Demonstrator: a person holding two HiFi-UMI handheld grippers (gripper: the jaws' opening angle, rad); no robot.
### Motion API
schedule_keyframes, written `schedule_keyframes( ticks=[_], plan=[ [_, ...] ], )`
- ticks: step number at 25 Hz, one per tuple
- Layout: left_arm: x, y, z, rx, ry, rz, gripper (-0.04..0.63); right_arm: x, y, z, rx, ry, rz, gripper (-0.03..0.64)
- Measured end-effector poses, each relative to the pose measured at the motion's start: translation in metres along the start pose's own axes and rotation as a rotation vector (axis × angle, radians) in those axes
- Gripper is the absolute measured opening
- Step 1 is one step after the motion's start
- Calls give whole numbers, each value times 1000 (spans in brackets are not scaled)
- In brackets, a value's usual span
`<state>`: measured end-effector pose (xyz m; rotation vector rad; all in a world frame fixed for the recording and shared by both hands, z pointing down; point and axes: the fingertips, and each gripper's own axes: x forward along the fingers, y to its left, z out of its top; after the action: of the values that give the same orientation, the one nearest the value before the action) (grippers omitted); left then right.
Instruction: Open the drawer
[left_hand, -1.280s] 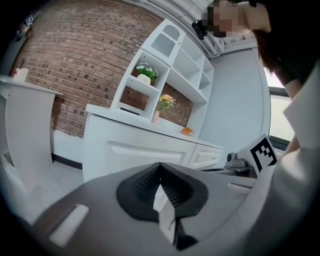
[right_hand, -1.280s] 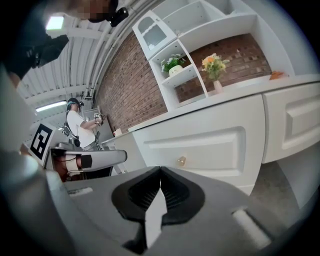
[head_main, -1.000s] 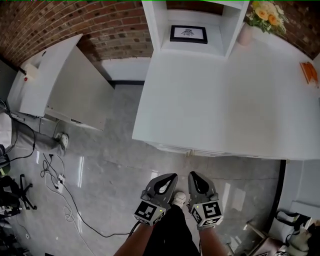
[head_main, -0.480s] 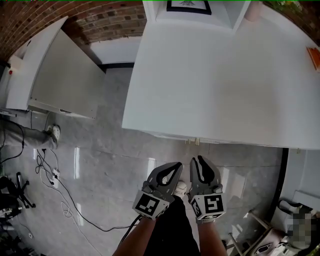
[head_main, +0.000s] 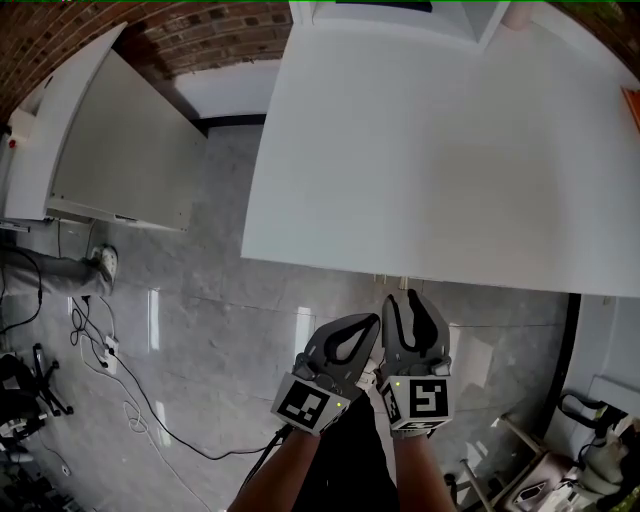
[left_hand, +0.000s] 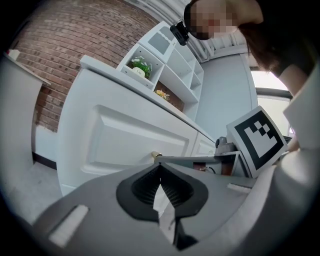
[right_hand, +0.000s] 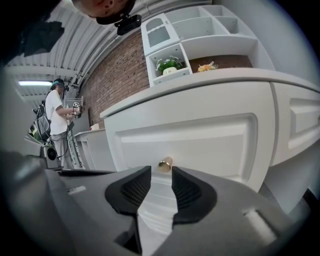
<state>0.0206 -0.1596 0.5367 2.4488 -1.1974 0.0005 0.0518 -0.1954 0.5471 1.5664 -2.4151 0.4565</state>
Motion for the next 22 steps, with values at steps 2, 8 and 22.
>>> schedule_keyframes(
  ticks=[2,8,22],
  plan=[
    [1,3,2,-9,-12,1,3,4,0,3,6,-12,-17,121],
    [2,7,8,-38,-58,9,3,13,-7,10,38,-33,-82,123],
    [9,16,16,-53,-61,-26,2,22,-10,9,54,-16,-164,107]
  ],
)
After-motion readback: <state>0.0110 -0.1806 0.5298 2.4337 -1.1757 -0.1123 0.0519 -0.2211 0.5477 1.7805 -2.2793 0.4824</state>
